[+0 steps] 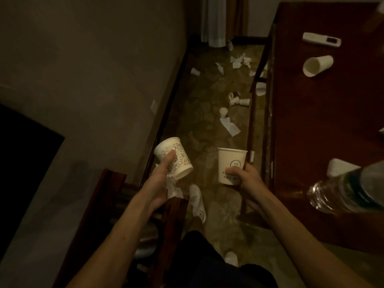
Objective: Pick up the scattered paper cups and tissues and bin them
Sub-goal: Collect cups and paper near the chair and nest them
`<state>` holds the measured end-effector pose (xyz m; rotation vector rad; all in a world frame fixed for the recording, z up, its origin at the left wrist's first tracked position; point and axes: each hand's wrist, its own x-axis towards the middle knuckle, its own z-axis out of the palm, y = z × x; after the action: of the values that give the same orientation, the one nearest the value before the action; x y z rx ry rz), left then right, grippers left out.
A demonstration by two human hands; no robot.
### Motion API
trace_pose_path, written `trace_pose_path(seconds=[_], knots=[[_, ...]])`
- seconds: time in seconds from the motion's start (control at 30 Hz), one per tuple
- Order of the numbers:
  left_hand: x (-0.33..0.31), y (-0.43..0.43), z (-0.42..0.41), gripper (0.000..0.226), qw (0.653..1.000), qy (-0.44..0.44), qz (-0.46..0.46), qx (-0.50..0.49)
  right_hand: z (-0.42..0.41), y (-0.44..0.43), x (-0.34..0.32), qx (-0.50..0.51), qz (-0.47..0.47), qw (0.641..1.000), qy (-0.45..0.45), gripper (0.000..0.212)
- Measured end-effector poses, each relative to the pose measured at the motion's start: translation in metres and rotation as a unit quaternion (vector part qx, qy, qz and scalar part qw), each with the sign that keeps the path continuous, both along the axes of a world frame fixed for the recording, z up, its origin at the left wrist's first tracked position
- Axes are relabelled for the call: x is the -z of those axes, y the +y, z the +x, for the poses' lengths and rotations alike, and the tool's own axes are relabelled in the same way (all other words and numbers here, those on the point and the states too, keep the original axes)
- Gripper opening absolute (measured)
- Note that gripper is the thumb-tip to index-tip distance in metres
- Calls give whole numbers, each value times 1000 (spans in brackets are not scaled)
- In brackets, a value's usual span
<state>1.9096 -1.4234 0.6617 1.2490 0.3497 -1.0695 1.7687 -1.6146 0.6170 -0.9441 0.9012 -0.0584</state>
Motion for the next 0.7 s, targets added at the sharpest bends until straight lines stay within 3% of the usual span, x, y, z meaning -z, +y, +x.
trace_pose_path(seconds=[0.17,0.33,0.57,0.7], knots=[[38,-93,75,73,994,54,19,96,77,-33,39,84,66,994,10,39],[55,-171,154,62,981,43,16,187,147,-75,48,99,87,991,7,78],[65,-253,236,59,962,62,44,261,218,-149,59,114,99,988,42,83],[91,-310,288,59,960,97,51,259,269,-205,90,117,137,982,65,69]])
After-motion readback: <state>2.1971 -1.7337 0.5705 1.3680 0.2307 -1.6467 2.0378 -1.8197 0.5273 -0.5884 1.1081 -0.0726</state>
